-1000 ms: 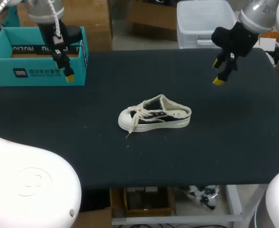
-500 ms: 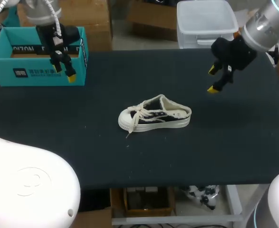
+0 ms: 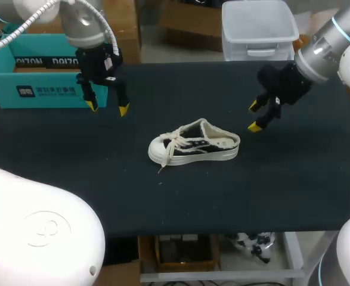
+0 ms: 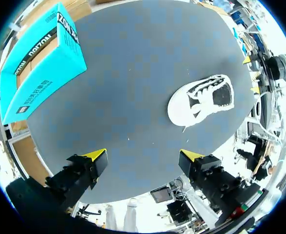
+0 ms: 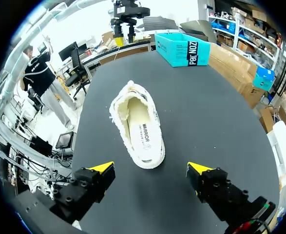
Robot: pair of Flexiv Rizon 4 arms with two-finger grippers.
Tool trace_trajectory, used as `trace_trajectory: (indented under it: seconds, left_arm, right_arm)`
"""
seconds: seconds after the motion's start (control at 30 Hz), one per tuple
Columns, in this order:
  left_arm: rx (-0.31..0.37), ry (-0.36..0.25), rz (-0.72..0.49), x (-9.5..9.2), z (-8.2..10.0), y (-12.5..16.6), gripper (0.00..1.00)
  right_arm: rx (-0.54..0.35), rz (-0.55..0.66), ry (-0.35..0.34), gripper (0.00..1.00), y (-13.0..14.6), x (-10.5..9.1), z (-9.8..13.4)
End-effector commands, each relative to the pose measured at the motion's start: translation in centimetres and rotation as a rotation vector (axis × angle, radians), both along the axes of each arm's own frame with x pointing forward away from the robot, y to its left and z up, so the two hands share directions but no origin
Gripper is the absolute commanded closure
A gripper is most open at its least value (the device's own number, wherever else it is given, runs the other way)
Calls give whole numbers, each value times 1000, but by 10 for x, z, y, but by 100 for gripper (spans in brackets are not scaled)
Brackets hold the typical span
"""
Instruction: Open the shoe tongue, take the insole out of the shoe, put the insole back into the shoe, and pack the shoe into the shoebox
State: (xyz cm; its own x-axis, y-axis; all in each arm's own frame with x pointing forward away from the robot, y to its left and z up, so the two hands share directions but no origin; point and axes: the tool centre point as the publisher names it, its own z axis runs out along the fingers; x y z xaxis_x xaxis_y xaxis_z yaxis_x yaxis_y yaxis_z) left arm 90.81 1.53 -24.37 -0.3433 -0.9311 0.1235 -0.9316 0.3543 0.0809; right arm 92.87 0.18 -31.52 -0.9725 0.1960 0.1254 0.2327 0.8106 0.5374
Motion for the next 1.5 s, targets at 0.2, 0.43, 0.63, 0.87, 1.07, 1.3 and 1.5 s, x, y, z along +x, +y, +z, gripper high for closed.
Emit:
trace_trajectory:
  seconds: [0.2, 0.43, 0.63, 0.87, 1.07, 1.3, 1.5]
  left_arm:
    - [25, -41, 22, -24, -13, -28, 0]
    - [19, -17, -1, -28, -16, -42, 0]
    - [34, -19, -9, -30, -20, -49, 0]
    - [38, -9, -16, -28, -24, -55, 0]
    - [41, -5, -30, -29, -29, -59, 0]
    - [41, -1, -39, -29, -35, -61, 0]
    - [44, -5, -43, -29, -36, -63, 0]
  right_arm:
    - [67, -10, -13, 0, 11, -11, -38]
    - [144, 14, -55, 0, 23, -12, -64]
    - [173, 26, -40, 0, 32, -10, -77]
    - [203, 35, -41, 0, 39, -4, -87]
    - [226, 60, -18, 0, 50, -4, -97]
    - [256, 85, -17, 0, 62, -4, -108]
    - [275, 85, -19, 0, 63, -3, -115]
